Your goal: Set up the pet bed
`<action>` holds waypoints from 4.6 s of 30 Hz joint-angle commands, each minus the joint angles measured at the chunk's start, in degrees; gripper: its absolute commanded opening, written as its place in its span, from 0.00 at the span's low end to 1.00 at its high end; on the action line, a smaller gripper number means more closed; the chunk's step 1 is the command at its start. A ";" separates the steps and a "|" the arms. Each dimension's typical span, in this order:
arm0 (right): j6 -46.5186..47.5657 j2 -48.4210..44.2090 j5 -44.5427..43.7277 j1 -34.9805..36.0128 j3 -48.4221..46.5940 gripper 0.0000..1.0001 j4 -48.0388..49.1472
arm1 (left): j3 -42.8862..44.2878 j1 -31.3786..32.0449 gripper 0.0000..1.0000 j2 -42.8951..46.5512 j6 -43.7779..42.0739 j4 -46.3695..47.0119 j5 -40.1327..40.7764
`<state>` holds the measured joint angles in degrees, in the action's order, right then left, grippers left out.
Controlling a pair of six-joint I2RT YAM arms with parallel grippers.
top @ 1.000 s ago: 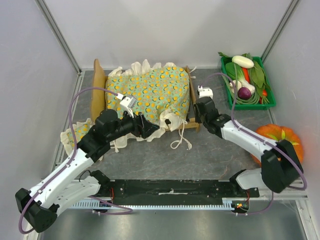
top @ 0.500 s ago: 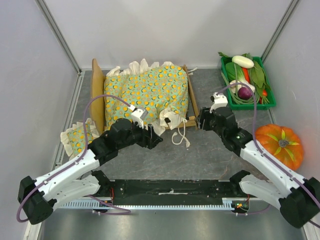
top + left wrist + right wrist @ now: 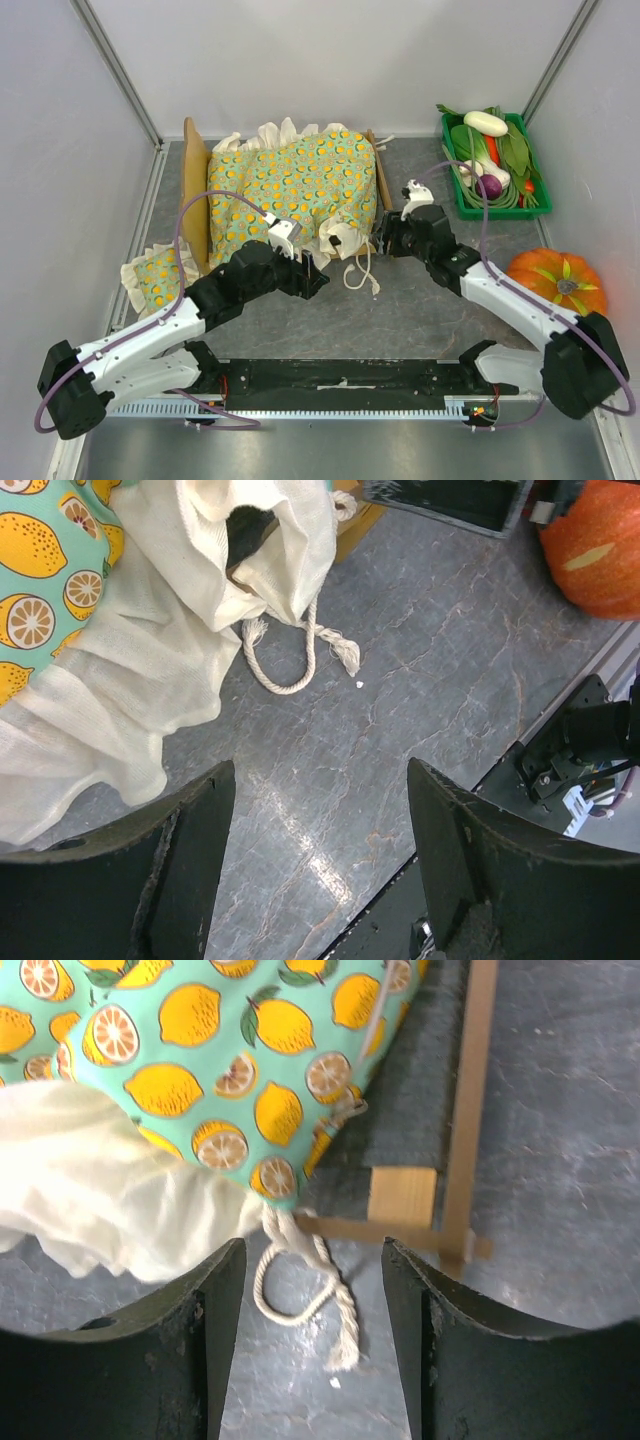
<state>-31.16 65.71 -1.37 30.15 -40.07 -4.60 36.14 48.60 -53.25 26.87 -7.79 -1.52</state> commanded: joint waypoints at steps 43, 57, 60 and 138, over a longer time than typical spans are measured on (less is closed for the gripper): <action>7.00 -10.50 -14.73 0.43 -6.36 0.72 -18.33 | 0.33 3.78 0.73 -1.76 -0.15 1.73 7.30; -6.02 -7.01 -9.79 12.74 13.53 0.59 -0.09 | -0.10 7.65 0.73 -1.59 0.63 3.31 12.77; -5.76 -1.30 -10.76 12.91 13.53 0.60 4.14 | -0.72 7.74 0.73 -0.98 1.16 3.13 12.68; -27.90 -26.07 -21.40 29.79 11.41 0.00 -31.01 | -3.88 13.09 0.78 -26.89 40.44 43.28 -2.61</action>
<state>-57.04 40.86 -25.65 59.68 -32.10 -42.94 33.32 59.27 -75.55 55.57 18.11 -4.93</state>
